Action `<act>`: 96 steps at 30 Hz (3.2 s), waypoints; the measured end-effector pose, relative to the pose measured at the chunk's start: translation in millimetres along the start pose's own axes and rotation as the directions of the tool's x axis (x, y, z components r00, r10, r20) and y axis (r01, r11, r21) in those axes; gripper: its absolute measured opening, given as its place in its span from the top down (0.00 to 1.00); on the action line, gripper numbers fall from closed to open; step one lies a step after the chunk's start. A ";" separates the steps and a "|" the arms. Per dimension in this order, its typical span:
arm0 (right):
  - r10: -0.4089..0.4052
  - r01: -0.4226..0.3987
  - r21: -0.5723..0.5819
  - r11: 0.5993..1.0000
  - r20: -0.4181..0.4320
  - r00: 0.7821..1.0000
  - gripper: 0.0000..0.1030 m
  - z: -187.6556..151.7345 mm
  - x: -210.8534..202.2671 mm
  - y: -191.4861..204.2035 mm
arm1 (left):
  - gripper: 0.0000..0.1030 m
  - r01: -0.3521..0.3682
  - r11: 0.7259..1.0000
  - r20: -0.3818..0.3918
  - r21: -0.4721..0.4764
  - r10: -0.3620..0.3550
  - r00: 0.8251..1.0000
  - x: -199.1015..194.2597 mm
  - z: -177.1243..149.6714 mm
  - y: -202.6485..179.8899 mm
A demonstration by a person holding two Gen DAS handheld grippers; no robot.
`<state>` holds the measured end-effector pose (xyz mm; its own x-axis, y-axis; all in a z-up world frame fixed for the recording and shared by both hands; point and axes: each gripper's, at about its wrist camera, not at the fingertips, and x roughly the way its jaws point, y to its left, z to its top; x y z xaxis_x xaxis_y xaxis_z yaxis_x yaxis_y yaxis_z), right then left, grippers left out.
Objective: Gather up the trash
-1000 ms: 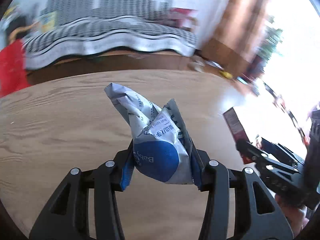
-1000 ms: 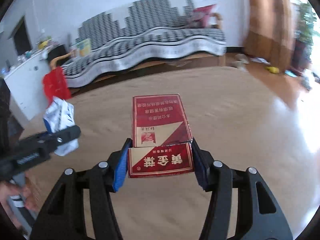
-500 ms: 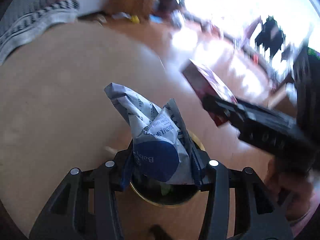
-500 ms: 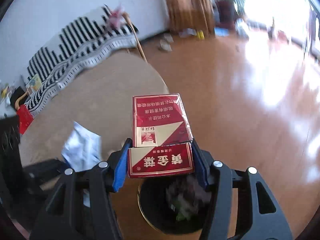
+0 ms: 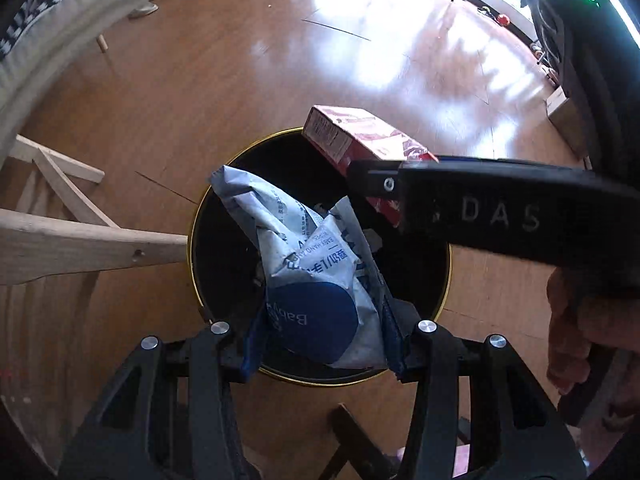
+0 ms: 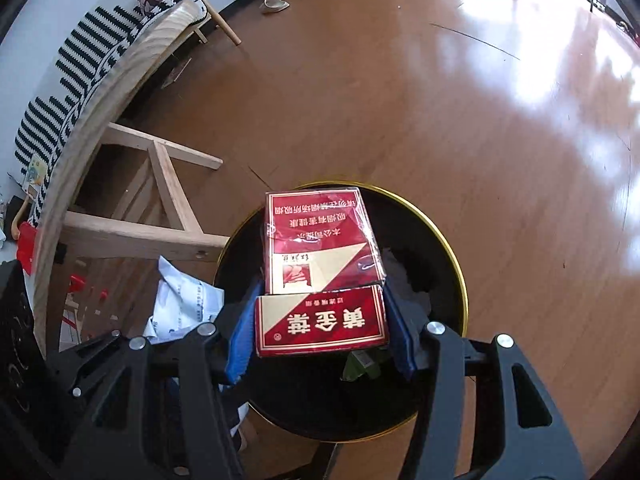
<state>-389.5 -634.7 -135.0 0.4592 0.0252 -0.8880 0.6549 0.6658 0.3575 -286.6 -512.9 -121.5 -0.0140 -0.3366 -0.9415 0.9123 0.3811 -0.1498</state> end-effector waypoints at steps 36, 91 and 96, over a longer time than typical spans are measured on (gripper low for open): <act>-0.154 0.203 -0.088 0.975 0.390 0.908 0.07 38.1 -78.5 83.7 | 0.06 -0.039 0.993 0.453 -0.109 0.085 0.888 -209.7 -17.3 57.6; 0.211 -0.040 -0.629 0.777 0.199 0.957 0.07 -30.3 22.7 484.0 | 0.06 -0.408 0.394 0.075 -0.824 0.789 0.610 -301.9 -242.4 395.5; 0.162 -0.010 -0.629 0.778 0.185 0.969 0.07 -28.2 35.8 490.6 | 0.06 -0.403 0.372 0.052 -0.836 0.785 0.617 -299.7 -252.1 406.0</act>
<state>-68.7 -286.2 0.4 0.6626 -0.0059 -0.7490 0.1275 0.9862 0.1051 -15.1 -40.3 23.8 0.7292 0.0468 -0.6827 0.0028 0.9974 0.0715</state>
